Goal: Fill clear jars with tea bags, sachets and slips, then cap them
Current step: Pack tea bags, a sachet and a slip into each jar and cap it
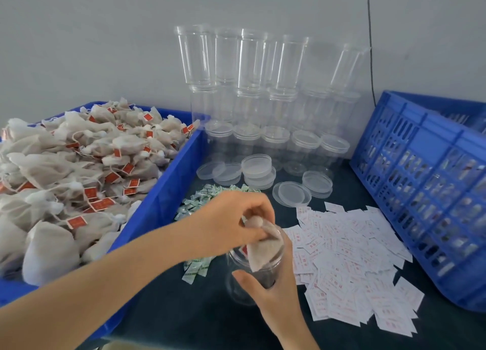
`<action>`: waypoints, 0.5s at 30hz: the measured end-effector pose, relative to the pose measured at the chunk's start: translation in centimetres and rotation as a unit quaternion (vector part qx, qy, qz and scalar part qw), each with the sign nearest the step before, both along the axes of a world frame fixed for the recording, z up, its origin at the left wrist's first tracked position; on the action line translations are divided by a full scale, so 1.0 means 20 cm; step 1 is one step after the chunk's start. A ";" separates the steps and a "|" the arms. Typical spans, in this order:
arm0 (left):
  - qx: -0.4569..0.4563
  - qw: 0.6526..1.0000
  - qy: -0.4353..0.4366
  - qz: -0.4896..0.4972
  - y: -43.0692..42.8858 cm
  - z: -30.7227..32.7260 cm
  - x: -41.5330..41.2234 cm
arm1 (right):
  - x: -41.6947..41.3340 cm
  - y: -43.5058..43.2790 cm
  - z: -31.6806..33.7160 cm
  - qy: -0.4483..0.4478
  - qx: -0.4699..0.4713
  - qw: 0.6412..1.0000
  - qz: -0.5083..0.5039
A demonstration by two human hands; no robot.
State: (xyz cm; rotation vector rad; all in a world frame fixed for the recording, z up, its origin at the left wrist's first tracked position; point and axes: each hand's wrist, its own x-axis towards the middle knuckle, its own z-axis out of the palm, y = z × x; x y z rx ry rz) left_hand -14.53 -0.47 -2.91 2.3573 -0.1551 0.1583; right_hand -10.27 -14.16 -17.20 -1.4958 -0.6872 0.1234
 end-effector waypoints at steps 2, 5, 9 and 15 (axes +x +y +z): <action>-0.021 0.999 -0.030 0.036 0.09 0.03 0.03 | 0.00 0.00 -0.02 0.008 -0.002 1.000 -0.003; -0.029 0.981 -0.119 0.148 0.33 0.11 0.10 | 0.01 0.00 -0.06 0.009 -0.002 1.000 -0.002; 0.073 0.929 -0.097 0.350 0.70 0.00 0.15 | 0.01 0.00 -0.05 0.006 -0.006 1.000 -0.007; 0.388 0.847 0.195 0.306 0.93 -0.31 0.06 | 0.01 0.01 -0.06 0.007 -0.003 1.000 -0.007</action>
